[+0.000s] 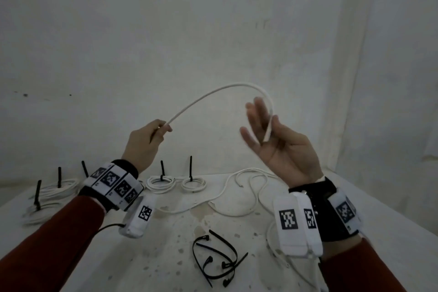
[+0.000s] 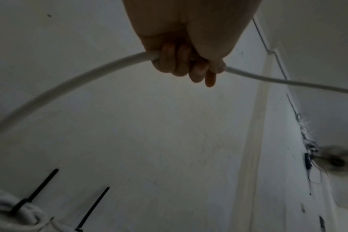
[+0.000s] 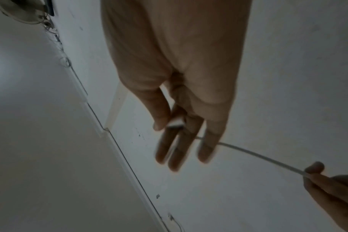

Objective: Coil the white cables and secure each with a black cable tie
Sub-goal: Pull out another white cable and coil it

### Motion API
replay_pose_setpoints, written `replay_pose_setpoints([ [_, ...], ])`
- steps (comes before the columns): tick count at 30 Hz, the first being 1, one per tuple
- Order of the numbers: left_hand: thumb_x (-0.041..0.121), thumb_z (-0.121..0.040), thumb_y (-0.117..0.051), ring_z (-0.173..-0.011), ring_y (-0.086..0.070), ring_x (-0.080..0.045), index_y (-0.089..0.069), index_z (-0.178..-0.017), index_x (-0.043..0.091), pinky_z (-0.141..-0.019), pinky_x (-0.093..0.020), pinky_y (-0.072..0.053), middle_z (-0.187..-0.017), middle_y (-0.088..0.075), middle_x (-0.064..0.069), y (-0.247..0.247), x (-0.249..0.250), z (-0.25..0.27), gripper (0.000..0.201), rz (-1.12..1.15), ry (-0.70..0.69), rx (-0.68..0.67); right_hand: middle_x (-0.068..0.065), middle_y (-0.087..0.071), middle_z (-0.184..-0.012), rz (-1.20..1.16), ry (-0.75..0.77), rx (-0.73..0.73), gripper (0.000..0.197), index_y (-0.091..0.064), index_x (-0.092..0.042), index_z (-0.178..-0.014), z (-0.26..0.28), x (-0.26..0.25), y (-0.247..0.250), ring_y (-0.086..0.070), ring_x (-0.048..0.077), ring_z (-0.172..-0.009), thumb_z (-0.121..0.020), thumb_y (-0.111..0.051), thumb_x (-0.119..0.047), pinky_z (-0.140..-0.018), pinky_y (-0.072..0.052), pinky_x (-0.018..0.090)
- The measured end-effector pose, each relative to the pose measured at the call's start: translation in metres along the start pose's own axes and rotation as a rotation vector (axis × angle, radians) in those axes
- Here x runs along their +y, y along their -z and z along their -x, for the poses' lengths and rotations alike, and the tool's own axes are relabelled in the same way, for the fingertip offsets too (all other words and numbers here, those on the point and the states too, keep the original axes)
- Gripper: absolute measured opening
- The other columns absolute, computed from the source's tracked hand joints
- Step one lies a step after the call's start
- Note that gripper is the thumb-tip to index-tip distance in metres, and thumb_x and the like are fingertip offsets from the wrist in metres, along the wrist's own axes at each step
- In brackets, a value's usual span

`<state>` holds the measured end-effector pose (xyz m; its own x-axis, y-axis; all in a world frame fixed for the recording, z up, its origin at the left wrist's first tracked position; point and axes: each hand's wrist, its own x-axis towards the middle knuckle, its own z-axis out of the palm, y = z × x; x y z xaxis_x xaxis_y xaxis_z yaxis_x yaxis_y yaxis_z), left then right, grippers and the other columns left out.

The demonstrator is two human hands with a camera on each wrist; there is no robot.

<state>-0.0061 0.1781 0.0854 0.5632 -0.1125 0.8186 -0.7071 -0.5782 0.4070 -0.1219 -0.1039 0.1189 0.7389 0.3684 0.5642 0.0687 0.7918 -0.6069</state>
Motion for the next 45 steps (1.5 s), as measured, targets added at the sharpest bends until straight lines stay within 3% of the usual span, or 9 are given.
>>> replay_pose_setpoints([
  [6, 0.034, -0.098, -0.043, -0.057, -0.052, -0.024, -0.063, -0.099, 0.014, -0.054, -0.033, -0.043, -0.066, -0.058, -0.003, -0.012, 0.013, 0.004, 0.028, -0.393, -0.111, -0.208, 0.006, -0.071, -0.096, 0.007, 0.132, 0.149, 0.024, -0.064, -0.006, -0.09, 0.007, 0.006, -0.006, -0.067, 0.017, -0.075, -0.089, -0.042, 0.0, -0.078, -0.056, 0.032],
  [9, 0.036, -0.1, -0.037, -0.074, -0.058, -0.024, -0.059, -0.109, 0.019, -0.056, -0.029, -0.042, -0.09, -0.065, -0.002, -0.022, 0.024, 0.012, 0.029, -0.572, -0.212, -0.382, 0.009, -0.073, -0.095, 0.199, 0.278, 0.264, 0.018, -0.056, -0.004, -0.1, 0.001, 0.001, -0.003, -0.066, 0.016, -0.071, -0.093, -0.04, 0.001, -0.081, -0.057, 0.032],
  [15, 0.024, -0.082, -0.069, -0.05, -0.056, -0.015, -0.058, -0.087, 0.028, -0.038, -0.018, -0.022, -0.07, -0.063, 0.011, -0.028, 0.054, 0.03, 0.013, -0.615, -0.606, -0.407, 0.005, -0.069, -0.088, 1.289, 0.265, 0.362, 0.024, -0.051, -0.011, -0.094, -0.012, 0.022, 0.028, -0.066, 0.014, -0.072, -0.096, -0.038, 0.009, -0.076, -0.053, 0.026],
  [19, 0.021, -0.068, -0.084, -0.053, -0.058, -0.015, -0.063, -0.085, 0.028, -0.034, -0.019, -0.027, -0.068, -0.062, 0.011, -0.022, 0.067, 0.028, 0.028, -0.658, -0.708, -0.407, 0.002, -0.066, -0.092, 1.912, -0.128, 0.084, 0.017, -0.05, -0.014, -0.099, -0.008, 0.029, 0.037, -0.061, 0.014, -0.079, -0.097, -0.037, -0.003, -0.074, -0.05, 0.025],
  [23, 0.026, -0.081, -0.07, -0.052, -0.057, -0.017, -0.063, -0.084, 0.026, -0.035, -0.019, -0.026, -0.066, -0.058, 0.008, -0.015, 0.072, 0.027, 0.008, -0.634, -0.713, -0.396, 0.002, -0.065, -0.077, 1.799, -0.341, 0.081, 0.022, -0.057, -0.014, -0.093, -0.002, 0.036, 0.032, -0.053, 0.01, -0.064, -0.095, -0.038, -0.004, -0.06, -0.042, 0.023],
  [27, 0.044, -0.093, -0.039, -0.071, -0.065, -0.016, -0.063, -0.104, 0.026, -0.047, -0.027, -0.04, -0.086, -0.068, 0.009, -0.014, 0.088, 0.024, 0.033, -0.522, -0.57, -0.335, -0.004, -0.049, -0.059, 1.676, -0.221, 0.076, 0.04, -0.068, -0.016, -0.076, 0.005, 0.042, 0.029, -0.046, 0.016, -0.059, -0.094, -0.035, -0.031, -0.065, -0.041, 0.038],
  [30, 0.055, -0.091, -0.039, -0.083, -0.059, -0.007, -0.053, -0.13, 0.03, -0.064, -0.022, -0.037, -0.096, -0.065, 0.013, -0.015, 0.088, 0.017, 0.048, -0.324, -0.392, -0.374, -0.005, -0.036, -0.047, 1.516, -0.128, 0.028, 0.058, -0.065, -0.011, -0.061, 0.009, 0.044, 0.021, -0.035, 0.012, -0.046, -0.093, -0.033, -0.046, -0.055, -0.033, 0.027],
  [35, 0.051, -0.093, -0.039, -0.075, -0.05, -0.007, -0.069, -0.105, 0.016, -0.069, -0.014, -0.038, -0.085, -0.054, 0.003, -0.025, 0.078, 0.006, 0.047, 0.084, -0.378, -0.385, 0.003, -0.029, -0.041, 1.107, -0.053, 0.049, 0.059, -0.053, -0.014, -0.044, 0.007, 0.042, 0.019, -0.022, 0.013, -0.04, -0.095, -0.037, -0.04, -0.046, -0.019, 0.023],
  [45, 0.032, -0.095, -0.045, -0.066, -0.05, -0.017, -0.059, -0.08, 0.022, -0.066, -0.032, -0.042, -0.068, -0.056, 0.004, -0.028, 0.092, 0.0, 0.023, 0.219, -0.208, -0.524, -0.014, -0.044, -0.052, 1.297, -0.201, -0.052, 0.023, -0.061, -0.013, -0.091, -0.002, 0.022, 0.018, -0.04, 0.004, -0.049, -0.101, -0.041, -0.016, -0.052, -0.036, 0.015],
])
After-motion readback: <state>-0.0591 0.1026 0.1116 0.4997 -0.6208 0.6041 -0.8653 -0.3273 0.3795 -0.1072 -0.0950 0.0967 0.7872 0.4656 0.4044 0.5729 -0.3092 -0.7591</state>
